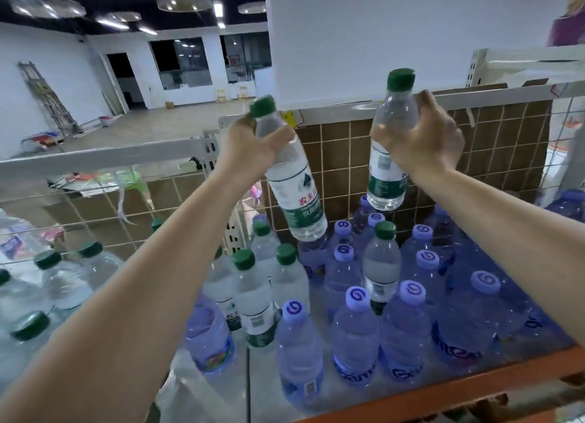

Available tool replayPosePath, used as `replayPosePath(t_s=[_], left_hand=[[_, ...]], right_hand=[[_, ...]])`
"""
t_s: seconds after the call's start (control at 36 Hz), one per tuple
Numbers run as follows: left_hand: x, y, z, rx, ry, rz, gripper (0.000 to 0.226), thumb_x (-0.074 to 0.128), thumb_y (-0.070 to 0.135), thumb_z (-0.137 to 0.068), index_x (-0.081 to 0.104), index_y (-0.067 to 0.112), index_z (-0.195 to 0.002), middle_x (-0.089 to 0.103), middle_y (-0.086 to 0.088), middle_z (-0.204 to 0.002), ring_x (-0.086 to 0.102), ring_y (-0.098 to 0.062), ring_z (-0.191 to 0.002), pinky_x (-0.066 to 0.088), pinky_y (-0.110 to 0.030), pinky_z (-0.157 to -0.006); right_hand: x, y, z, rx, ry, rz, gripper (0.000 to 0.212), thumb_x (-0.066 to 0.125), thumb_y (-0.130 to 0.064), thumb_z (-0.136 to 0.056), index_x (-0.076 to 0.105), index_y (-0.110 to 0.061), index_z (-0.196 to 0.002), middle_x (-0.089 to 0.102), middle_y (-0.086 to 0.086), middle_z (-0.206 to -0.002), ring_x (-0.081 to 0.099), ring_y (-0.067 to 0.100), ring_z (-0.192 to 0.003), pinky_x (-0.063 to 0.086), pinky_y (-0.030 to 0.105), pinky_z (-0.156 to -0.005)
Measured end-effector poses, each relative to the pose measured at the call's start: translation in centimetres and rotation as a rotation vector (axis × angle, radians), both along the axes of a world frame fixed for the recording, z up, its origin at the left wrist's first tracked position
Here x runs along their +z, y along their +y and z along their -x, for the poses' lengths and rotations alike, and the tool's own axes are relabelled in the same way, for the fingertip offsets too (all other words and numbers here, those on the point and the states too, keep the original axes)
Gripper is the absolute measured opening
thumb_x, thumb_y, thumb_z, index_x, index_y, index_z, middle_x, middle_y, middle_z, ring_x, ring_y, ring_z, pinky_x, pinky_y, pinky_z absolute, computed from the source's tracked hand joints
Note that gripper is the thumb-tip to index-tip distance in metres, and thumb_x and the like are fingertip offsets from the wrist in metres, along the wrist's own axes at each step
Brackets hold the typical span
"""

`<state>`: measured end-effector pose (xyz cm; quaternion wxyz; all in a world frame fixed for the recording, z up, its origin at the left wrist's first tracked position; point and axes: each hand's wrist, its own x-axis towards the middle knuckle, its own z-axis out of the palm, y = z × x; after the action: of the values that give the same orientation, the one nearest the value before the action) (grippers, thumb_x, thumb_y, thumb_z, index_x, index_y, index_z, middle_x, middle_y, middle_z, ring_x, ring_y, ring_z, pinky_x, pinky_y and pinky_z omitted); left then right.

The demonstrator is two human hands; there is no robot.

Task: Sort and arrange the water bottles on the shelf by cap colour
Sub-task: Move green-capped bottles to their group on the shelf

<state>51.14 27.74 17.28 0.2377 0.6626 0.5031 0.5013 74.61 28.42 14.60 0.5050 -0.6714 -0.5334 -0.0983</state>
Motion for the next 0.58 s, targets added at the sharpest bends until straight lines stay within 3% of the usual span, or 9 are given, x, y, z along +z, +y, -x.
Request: replayPosePath(t_s=[0.17,0.28,0.5,0.58], left_hand=[[3.4,-2.6,1.9,0.014,0.043,-0.079,0.022,0.068,0.034,-0.085,0.051,0.030,-0.100,0.059,0.014,-0.088,0.057,-0.003,-0.068,0.052,-0.014,-0.058],[4.8,-4.1,4.1,0.096,0.108,-0.101,0.026,0.067,0.037,-0.084,0.052,0.028,-0.102,0.058,0.012,-0.087,0.056,-0.004,-0.067,0.052,-0.019,-0.061],[5.9,-8.0,9.1,0.253,0.026,-0.092,0.021,0.069,0.031,-0.083,0.048,0.032,-0.085,0.050,0.019,-0.084,0.055,0.000,-0.072,0.056,-0.024,-0.066],[5.7,-9.2,11.4,0.332,0.004,-0.103,0.027,0.069,0.029,-0.082,0.053,0.028,-0.104,0.051,0.018,-0.088,0.053,0.001,-0.070,0.055,-0.023,-0.065]], right_hand=[[1.7,-1.6,3.8,0.108,0.041,-0.085,0.053,0.063,-0.054,-0.071,0.050,-0.018,-0.107,0.056,-0.005,-0.098,0.051,0.018,-0.085,0.034,0.029,-0.072],[2.5,-2.1,6.6,0.186,0.091,-0.093,0.053,0.061,-0.056,-0.069,0.053,-0.021,-0.107,0.060,-0.006,-0.099,0.054,0.016,-0.087,0.037,0.028,-0.072],[3.9,-4.0,12.8,0.417,0.150,-0.127,0.054,0.058,-0.059,-0.065,0.052,-0.022,-0.104,0.062,-0.007,-0.096,0.054,0.014,-0.083,0.043,0.028,-0.070],[4.0,-4.8,15.2,0.508,0.131,-0.114,0.049,0.059,-0.057,-0.067,0.050,-0.025,-0.102,0.059,-0.011,-0.092,0.050,0.010,-0.080,0.037,0.023,-0.060]])
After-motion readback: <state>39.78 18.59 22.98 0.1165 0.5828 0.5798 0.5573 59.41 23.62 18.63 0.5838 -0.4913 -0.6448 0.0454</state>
